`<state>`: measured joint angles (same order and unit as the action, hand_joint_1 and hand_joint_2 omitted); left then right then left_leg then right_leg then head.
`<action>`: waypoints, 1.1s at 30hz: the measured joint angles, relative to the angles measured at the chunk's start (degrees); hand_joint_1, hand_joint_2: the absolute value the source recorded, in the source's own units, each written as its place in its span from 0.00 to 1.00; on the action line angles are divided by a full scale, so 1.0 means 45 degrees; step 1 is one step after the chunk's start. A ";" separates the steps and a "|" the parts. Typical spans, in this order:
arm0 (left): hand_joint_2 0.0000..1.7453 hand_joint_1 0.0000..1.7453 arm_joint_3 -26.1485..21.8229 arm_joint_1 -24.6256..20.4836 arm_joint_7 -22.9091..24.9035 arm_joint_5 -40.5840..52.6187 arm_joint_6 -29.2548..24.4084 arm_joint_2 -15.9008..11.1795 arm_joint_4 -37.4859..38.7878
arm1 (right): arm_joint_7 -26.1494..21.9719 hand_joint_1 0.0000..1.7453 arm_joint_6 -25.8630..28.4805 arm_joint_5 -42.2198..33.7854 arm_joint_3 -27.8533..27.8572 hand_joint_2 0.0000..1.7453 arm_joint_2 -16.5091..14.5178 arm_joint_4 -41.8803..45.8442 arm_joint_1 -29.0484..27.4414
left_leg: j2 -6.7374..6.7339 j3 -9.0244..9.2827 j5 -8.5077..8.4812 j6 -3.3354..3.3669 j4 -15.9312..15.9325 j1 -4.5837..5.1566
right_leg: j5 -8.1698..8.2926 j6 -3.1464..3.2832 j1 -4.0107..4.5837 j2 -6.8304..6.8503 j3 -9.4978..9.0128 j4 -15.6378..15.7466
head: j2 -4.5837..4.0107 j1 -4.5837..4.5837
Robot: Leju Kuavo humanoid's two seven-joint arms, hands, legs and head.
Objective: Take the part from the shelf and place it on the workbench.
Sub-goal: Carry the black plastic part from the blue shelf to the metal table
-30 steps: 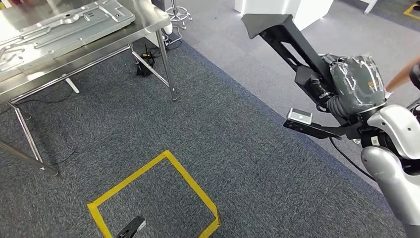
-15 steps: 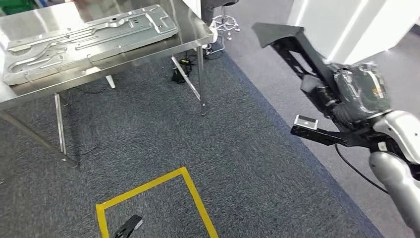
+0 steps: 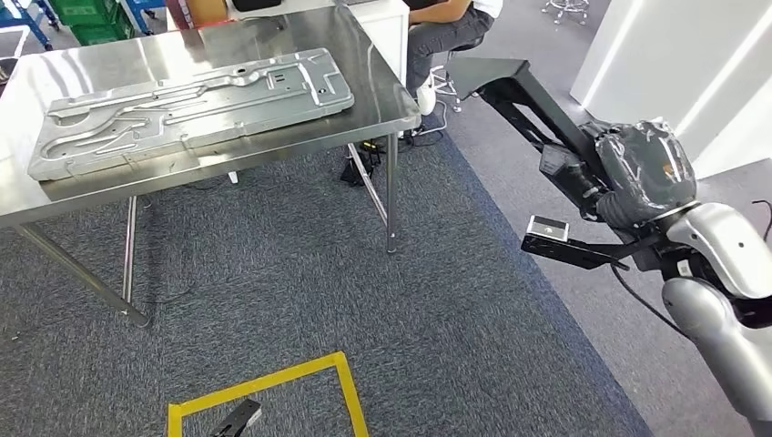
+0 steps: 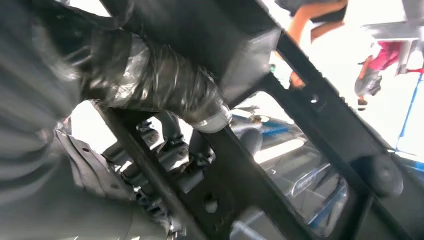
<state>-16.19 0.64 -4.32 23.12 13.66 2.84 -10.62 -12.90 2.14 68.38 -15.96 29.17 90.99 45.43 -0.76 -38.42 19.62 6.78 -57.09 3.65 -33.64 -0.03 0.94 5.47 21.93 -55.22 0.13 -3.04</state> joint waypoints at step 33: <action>1.00 0.00 -0.0072 -0.0133 -0.0067 0.0172 0.0166 0.0227 0.0000 | 0.0040 1.00 0.0001 -0.0110 -0.0314 1.00 0.0125 -0.0212 0.0630 | -0.0190 -0.0197 0.0550 -0.0976 -0.0489 -0.0912 | -0.0135 -0.0709 -0.0525 0.0141 0.0909 -0.0647 | 0.0001 -0.0321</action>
<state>-16.51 0.04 -4.62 23.89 14.40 3.86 -10.62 -12.72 2.14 67.89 -17.37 29.73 90.03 48.27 -1.61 -39.31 22.09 2.39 -59.29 -0.45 -34.25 -3.22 -1.42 6.10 26.02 -58.13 0.14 -4.49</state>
